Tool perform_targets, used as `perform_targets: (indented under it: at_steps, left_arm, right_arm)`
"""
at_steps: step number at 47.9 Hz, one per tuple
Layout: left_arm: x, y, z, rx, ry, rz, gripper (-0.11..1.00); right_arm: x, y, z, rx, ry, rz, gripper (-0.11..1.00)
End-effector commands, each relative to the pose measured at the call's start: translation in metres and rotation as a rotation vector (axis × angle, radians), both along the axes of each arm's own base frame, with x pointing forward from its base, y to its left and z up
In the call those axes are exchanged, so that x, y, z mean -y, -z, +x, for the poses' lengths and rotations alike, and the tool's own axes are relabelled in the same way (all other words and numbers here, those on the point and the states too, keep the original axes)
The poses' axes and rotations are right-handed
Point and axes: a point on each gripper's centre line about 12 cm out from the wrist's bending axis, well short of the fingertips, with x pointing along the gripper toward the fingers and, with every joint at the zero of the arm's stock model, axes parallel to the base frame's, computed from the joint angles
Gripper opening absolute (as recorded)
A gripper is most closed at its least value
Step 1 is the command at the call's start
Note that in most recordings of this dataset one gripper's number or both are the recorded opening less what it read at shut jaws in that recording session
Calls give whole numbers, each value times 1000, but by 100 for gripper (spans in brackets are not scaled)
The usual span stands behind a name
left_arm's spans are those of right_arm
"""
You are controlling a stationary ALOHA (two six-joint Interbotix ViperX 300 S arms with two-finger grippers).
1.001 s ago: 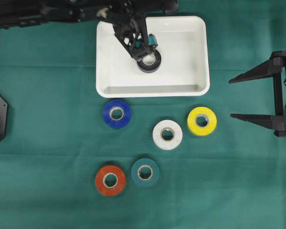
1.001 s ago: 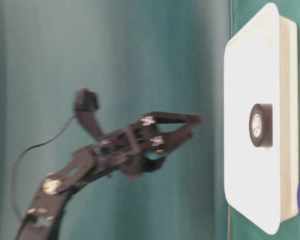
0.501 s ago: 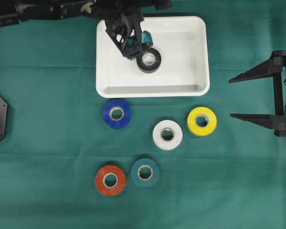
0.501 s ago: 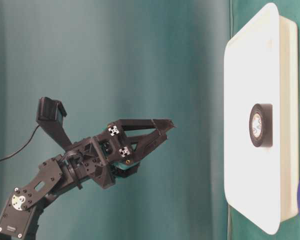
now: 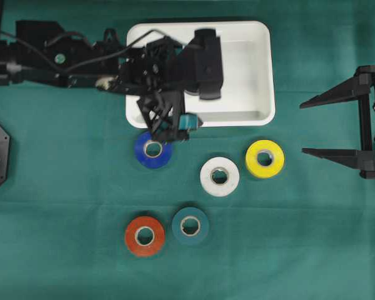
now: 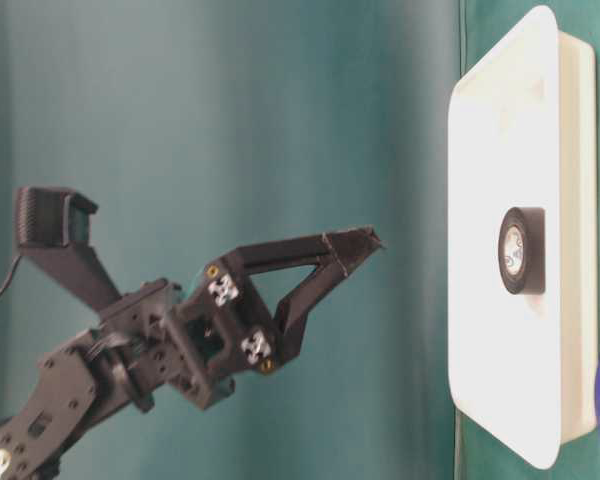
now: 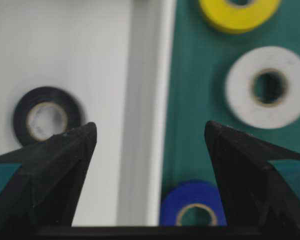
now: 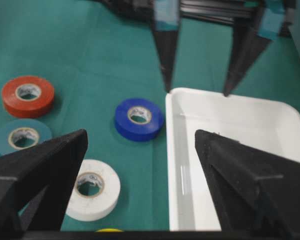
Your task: Pick up the tape from a random location and place it into the white case.
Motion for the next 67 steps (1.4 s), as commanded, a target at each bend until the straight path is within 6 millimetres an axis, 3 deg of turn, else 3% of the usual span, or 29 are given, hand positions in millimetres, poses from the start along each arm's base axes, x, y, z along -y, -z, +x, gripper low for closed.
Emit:
perform_targets:
  at_steps: [1, 12, 53, 67]
  left_arm:
    - [1, -21, -8, 67, 0, 9, 82]
    - [4, -35, -34, 132, 0, 19, 82]
    - [24, -72, -180, 513, 1, 67, 82]
    - [27, -63, -196, 554, 1, 71, 82]
  right_arm:
    - [0, -12, 3, 32, 3, 5, 90]
    - [0, -13, 3, 35, 3, 8, 90]
    - [0, -17, 1, 34, 4, 10, 90]
    - [0, -16, 1, 26, 4, 10, 90]
